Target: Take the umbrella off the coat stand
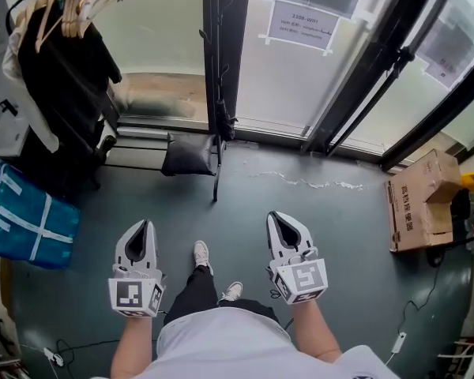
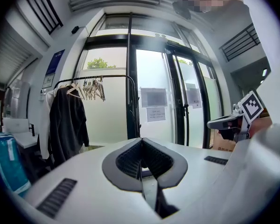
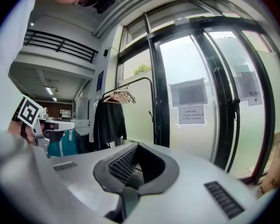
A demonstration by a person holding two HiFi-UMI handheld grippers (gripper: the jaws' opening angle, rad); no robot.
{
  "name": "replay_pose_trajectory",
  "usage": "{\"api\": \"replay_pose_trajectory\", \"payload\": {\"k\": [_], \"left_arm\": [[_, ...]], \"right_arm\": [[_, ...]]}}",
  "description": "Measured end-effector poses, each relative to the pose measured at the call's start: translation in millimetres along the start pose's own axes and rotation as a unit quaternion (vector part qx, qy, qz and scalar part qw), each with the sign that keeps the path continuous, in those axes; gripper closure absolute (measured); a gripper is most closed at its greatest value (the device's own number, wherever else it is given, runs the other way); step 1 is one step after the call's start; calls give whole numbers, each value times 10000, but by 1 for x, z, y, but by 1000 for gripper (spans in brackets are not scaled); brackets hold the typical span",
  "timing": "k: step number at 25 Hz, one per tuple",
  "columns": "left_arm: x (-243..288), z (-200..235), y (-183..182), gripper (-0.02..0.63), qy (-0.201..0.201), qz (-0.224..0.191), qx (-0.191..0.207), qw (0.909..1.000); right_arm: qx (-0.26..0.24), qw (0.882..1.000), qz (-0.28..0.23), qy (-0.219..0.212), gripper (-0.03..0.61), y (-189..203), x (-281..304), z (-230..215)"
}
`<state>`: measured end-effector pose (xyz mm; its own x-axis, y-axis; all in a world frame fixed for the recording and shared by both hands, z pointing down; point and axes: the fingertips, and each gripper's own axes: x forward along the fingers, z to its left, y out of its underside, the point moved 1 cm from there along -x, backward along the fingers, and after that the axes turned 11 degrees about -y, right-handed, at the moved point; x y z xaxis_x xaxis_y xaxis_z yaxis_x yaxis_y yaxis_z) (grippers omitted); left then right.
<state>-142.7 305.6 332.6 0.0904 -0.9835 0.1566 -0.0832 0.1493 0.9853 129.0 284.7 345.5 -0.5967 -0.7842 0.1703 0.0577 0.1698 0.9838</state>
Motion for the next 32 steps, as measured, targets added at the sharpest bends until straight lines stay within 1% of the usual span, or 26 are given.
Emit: {"api": "replay_pose_trajectory", "payload": {"k": [2, 5, 9, 12, 16, 19, 22, 26, 29, 32], "left_arm": [[14, -1, 3, 591, 41, 10, -31, 10000], [42, -10, 5, 591, 204, -19, -66, 9998], [91, -17, 7, 591, 419, -20, -198, 9989], [137, -7, -4, 591, 487, -107, -281, 9984], [200, 14, -21, 591, 597, -179, -360, 9974], [242, 26, -23, 591, 789, -123, -431, 9959], [279, 31, -20, 591, 994, -21, -500, 9938], [320, 25, -23, 591, 1295, 43, -568, 9899], [337, 15, -25, 591, 1470, 68, -578, 9874], [349, 4, -25, 591, 1548, 116, -557, 9863]], "right_arm": [[-15, 10000, 15, 17, 561, 1, 8, -8], [-27, 9999, 57, 102, 561, 3, 21, -22], [-85, 9993, 227, 283, 561, 3, 42, -50], [-144, 9988, 270, 372, 561, -11, 77, -72], [-327, 9981, 215, 478, 561, -40, 135, -93], [-336, 9978, 236, 524, 561, -54, 177, -101], [-272, 9981, 318, 461, 561, -57, 212, -99], [-78, 9974, 349, 621, 561, -59, 232, -106], [-21, 9966, 380, 729, 561, -57, 238, -122], [49, 9958, 366, 840, 561, -57, 243, -143]]}}
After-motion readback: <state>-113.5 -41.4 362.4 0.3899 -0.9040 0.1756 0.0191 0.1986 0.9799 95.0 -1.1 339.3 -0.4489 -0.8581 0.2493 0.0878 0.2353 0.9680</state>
